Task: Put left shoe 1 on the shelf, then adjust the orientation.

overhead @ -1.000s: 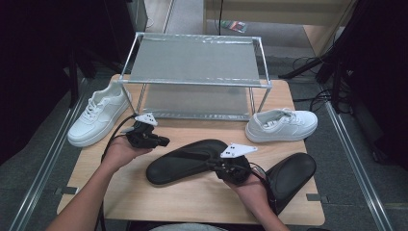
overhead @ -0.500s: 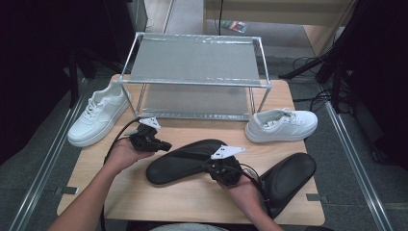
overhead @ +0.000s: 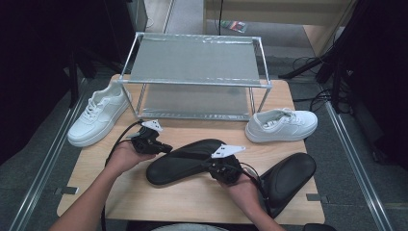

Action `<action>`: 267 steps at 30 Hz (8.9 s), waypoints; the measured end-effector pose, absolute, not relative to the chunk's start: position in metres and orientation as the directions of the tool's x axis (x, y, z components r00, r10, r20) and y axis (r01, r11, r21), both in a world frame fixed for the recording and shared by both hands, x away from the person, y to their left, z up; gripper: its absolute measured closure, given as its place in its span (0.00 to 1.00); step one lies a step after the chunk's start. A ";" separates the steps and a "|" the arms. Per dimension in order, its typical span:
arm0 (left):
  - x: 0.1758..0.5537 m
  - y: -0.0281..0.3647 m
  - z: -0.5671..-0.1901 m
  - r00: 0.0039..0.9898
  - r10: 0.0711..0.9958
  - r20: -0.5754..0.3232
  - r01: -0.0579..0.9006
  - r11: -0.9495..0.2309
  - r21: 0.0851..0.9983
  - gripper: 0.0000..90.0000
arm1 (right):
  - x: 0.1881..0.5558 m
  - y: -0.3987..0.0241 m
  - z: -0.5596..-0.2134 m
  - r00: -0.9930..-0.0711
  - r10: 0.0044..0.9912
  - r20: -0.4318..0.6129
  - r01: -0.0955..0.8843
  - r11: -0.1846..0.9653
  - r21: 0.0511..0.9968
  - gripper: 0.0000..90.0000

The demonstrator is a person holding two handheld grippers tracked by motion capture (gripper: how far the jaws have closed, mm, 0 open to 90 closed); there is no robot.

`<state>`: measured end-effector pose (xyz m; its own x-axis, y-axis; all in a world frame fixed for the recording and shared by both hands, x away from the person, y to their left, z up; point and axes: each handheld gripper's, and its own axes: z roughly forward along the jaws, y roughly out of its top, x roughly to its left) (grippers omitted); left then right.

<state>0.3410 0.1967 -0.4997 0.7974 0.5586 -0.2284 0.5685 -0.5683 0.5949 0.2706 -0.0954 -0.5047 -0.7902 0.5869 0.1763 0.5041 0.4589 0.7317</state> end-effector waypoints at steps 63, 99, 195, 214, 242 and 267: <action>0.289 0.165 -0.504 0.811 0.500 -0.304 0.574 -0.575 0.583 1.00 | 0.338 -0.085 -0.502 -0.736 0.648 0.194 0.557 0.418 0.718 1.00; 0.330 0.194 -0.464 0.770 0.565 -0.299 0.586 -0.437 0.683 0.57 | 0.304 -0.101 -0.497 -0.707 0.675 0.211 0.557 0.348 0.754 0.65; 0.342 0.187 -0.468 0.804 0.516 -0.296 0.552 -0.461 0.695 0.49 | 0.434 -0.067 -0.499 -0.410 0.893 0.187 0.636 0.132 0.760 0.92; 0.346 0.190 -0.468 0.798 0.520 -0.305 0.562 -0.457 0.690 0.49 | 0.418 -0.076 -0.492 -0.477 0.861 0.175 0.622 0.190 0.759 0.72; 0.406 0.181 -0.401 0.845 0.508 -0.169 0.455 -0.515 0.727 0.77 | 0.341 -0.116 -0.496 -0.666 0.709 0.231 0.573 0.287 0.768 0.70; 0.484 0.177 -0.333 0.830 0.555 -0.052 0.400 -0.527 0.750 1.00 | 0.338 -0.120 -0.521 -0.677 0.707 0.203 0.603 0.375 0.704 1.00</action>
<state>0.4845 0.1770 -0.3333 0.8299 0.5554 -0.0524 0.3998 -0.5266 0.7503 0.3381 -0.1203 -0.5215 -0.6773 0.7072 0.2028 0.6027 0.3752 0.7043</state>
